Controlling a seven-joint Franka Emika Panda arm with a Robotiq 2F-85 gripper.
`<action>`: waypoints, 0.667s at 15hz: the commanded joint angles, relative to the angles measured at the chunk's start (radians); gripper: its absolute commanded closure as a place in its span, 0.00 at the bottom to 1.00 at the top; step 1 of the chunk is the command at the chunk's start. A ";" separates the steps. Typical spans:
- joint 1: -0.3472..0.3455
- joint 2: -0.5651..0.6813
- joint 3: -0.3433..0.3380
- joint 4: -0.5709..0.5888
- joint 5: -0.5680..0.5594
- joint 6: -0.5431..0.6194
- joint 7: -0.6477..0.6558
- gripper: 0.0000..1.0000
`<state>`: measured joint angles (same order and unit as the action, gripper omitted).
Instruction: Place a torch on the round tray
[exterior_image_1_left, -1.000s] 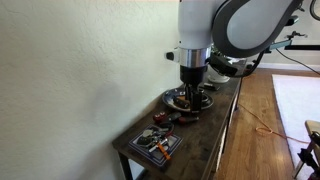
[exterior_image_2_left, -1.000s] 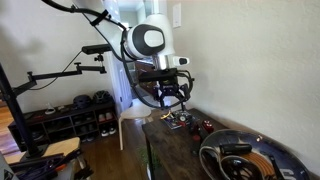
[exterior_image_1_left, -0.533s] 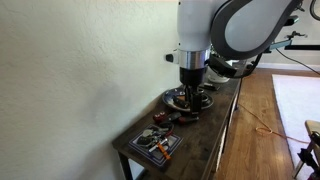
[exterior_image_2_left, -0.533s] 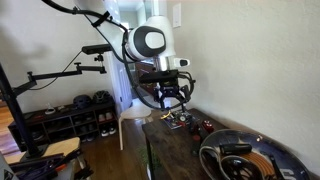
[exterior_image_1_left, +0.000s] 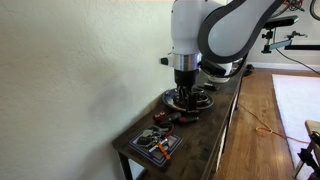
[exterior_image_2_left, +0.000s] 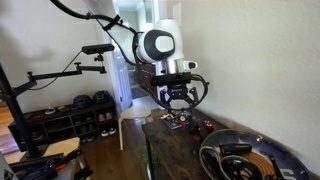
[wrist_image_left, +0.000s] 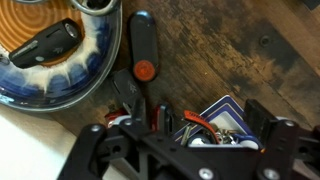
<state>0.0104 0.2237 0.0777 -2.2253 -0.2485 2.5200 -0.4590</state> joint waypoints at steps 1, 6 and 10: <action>-0.021 0.053 -0.009 0.046 -0.004 0.029 -0.067 0.00; -0.041 0.123 -0.006 0.098 -0.009 0.050 -0.120 0.00; -0.051 0.182 -0.001 0.139 -0.016 0.117 -0.165 0.00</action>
<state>-0.0243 0.3653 0.0703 -2.1167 -0.2526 2.5852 -0.5811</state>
